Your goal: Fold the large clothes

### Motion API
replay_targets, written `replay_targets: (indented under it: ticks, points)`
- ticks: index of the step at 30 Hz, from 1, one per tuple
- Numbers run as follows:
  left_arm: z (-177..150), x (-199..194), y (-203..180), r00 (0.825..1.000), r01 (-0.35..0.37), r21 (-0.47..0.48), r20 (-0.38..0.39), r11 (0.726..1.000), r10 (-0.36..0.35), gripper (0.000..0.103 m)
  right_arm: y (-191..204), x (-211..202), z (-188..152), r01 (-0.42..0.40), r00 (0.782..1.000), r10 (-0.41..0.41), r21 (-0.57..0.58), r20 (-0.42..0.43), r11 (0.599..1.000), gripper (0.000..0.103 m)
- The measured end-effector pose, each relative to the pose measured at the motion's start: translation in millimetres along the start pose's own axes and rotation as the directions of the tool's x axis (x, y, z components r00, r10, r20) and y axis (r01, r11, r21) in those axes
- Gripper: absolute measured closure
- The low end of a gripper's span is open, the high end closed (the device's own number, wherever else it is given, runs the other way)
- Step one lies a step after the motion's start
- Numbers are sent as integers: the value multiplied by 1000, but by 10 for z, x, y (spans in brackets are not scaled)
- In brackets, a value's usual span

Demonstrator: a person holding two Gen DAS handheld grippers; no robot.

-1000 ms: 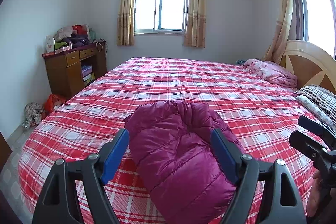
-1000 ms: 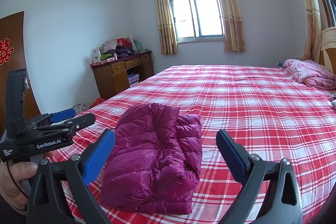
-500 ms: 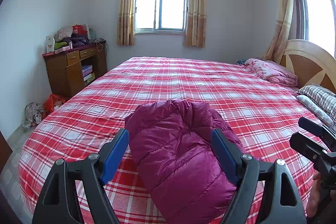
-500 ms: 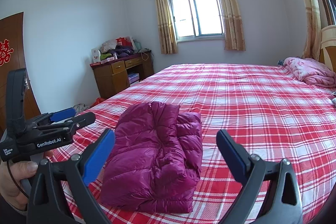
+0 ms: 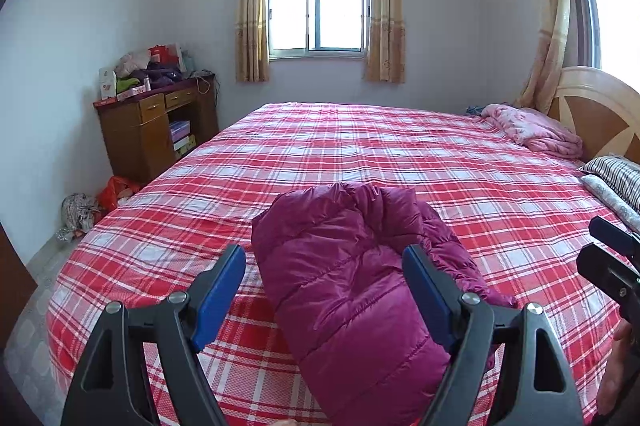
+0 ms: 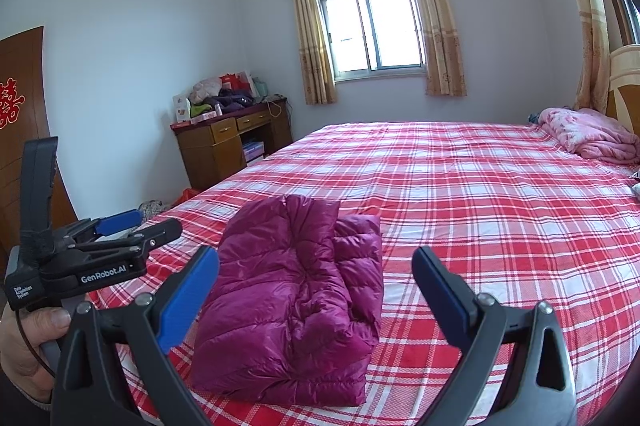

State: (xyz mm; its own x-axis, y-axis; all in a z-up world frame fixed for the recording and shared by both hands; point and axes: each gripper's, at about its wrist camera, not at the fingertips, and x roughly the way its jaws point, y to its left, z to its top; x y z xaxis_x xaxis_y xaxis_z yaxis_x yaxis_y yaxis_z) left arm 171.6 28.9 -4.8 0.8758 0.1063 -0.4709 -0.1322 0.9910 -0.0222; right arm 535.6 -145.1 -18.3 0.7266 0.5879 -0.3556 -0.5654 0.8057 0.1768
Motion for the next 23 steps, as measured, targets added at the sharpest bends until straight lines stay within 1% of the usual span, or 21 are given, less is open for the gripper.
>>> replay_targets:
  ticks: [4,5,6,8,11,14,16,23]
  points:
    - [-7,30,37,1000,5,-21,-14,1000,-5,21,-10,14,-3,-1,1000,1,2,-3,1000,3]
    - [-8,33,35,1000,8,-19,-15,1000,-8,18,-11,19,-3,0,1000,0,2,-4,1000,3]
    - [-9,38,36,1000,10,-17,-15,1000,-10,13,-19,23,-5,-1,1000,1,1,-5,1000,3]
    - [-11,27,30,1000,4,-16,-6,1000,-4,11,-16,35,-14,0,1000,0,-1,-8,1000,3]
    - [-14,28,6,1000,-15,-3,2,1000,15,10,-14,53,-25,-2,1000,2,1,-11,1000,3]
    - [-20,53,-1,1000,-31,3,-5,1000,31,9,-8,68,-38,-2,1000,2,0,-16,1000,3]
    - [-35,68,5,1000,-20,-2,-11,1000,20,9,-6,80,-51,-1,1000,1,-1,-19,1000,3]
    - [-68,52,24,1000,12,-14,16,1000,-11,9,-8,101,-100,-2,999,2,6,-35,1000,3]
